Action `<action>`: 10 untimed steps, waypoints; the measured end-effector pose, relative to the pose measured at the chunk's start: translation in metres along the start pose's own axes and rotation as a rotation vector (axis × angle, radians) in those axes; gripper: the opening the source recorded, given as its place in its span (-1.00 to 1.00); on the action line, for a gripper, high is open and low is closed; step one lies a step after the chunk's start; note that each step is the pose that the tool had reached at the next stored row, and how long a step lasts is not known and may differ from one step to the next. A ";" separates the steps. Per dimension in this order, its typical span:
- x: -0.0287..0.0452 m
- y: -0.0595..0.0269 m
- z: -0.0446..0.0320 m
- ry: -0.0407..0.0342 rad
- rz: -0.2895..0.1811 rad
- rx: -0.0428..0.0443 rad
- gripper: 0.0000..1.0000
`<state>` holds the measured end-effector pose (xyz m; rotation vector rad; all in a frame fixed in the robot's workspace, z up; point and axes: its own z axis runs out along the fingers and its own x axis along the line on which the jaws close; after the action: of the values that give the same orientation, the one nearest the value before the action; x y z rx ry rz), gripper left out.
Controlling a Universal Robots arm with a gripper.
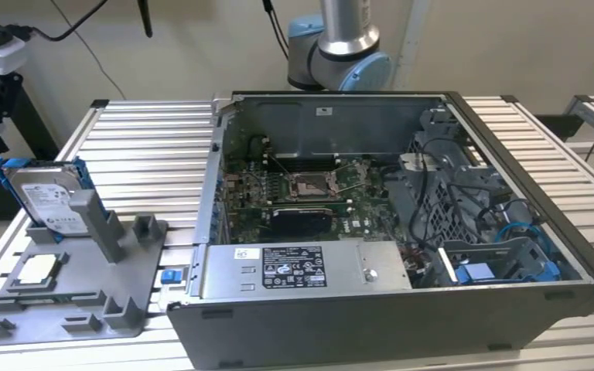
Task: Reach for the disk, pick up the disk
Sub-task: 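Pick up the disk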
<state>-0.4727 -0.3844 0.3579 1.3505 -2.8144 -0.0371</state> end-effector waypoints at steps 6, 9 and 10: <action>0.0000 0.0000 0.0000 0.0047 -0.094 0.0022 -1.00; 0.0000 0.0000 0.0000 0.0074 -0.140 0.0036 -1.00; 0.0000 0.0000 0.0000 0.0083 -0.156 0.0041 -1.00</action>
<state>-0.4727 -0.3844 0.3578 1.5636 -2.6975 -0.0280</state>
